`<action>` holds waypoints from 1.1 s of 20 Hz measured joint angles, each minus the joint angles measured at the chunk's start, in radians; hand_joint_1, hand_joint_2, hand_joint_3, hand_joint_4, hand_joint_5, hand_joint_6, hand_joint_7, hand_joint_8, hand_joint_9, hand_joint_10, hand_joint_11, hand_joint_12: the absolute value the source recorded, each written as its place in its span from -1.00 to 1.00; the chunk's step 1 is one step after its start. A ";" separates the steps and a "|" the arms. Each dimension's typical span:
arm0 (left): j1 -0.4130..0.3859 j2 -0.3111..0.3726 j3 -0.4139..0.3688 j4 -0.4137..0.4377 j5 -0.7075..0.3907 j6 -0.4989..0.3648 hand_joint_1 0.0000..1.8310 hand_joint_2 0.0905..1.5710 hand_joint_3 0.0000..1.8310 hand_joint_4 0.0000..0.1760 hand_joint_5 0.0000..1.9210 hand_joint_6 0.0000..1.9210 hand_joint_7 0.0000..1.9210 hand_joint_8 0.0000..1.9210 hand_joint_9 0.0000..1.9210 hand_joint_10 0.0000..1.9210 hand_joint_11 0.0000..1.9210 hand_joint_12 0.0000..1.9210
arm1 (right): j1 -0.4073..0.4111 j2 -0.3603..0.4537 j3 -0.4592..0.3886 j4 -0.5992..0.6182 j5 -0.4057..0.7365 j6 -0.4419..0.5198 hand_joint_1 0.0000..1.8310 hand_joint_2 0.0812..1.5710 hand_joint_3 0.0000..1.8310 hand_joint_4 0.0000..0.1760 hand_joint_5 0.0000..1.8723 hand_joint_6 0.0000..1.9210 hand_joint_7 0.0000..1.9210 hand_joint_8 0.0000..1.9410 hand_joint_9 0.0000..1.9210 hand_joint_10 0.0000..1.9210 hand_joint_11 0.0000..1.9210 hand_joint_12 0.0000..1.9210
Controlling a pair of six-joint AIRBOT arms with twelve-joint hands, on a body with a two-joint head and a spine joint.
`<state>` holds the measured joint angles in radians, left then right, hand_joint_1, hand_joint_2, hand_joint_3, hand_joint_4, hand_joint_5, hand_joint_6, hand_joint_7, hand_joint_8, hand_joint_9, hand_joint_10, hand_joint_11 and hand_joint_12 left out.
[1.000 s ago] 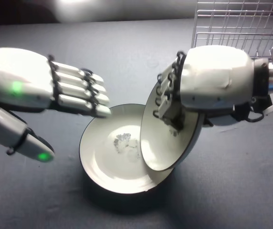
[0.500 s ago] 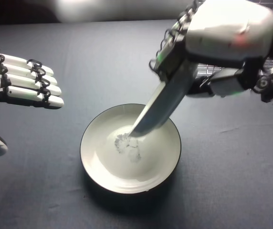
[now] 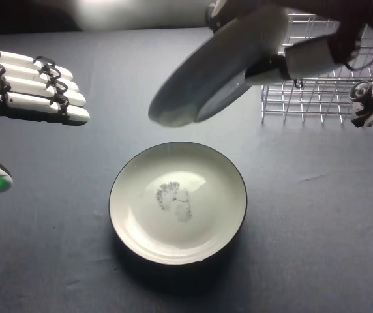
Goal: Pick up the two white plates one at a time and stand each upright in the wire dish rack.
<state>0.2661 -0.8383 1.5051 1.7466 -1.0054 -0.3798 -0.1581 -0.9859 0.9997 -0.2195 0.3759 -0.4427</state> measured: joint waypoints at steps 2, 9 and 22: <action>0.001 -0.007 0.008 0.000 0.003 -0.001 -1.00 0.50 -1.00 -1.00 -0.97 -0.99 -0.96 -0.99 -0.96 -0.99 -0.98 -0.99 | 0.016 0.000 0.000 0.037 -0.022 0.000 0.50 0.36 -1.00 -1.00 0.06 0.05 0.06 -0.19 -0.01 0.14 -0.08 0.14; 0.000 -0.016 0.008 -0.010 -0.007 -0.001 -1.00 0.51 -1.00 -1.00 -1.00 -1.00 -0.98 -1.00 -0.99 -1.00 -1.00 -1.00 | 0.050 0.000 0.053 0.192 -0.066 0.004 0.51 0.32 -1.00 -1.00 0.11 -0.05 0.15 -0.34 0.06 0.07 -0.07 0.10; -0.002 -0.019 -0.031 -0.002 -0.012 -0.002 -1.00 0.53 -1.00 -1.00 -0.94 -0.99 -0.94 -0.99 -0.95 -0.99 -0.96 -0.95 | 0.092 0.074 0.156 0.277 -0.128 0.004 0.51 0.36 -1.00 -1.00 0.03 0.05 0.07 -0.20 0.02 0.14 -0.12 0.16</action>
<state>0.2638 -0.8574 1.4738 1.7447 -1.0176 -0.3820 -0.0658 -0.9123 1.1561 0.0570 0.2478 -0.4389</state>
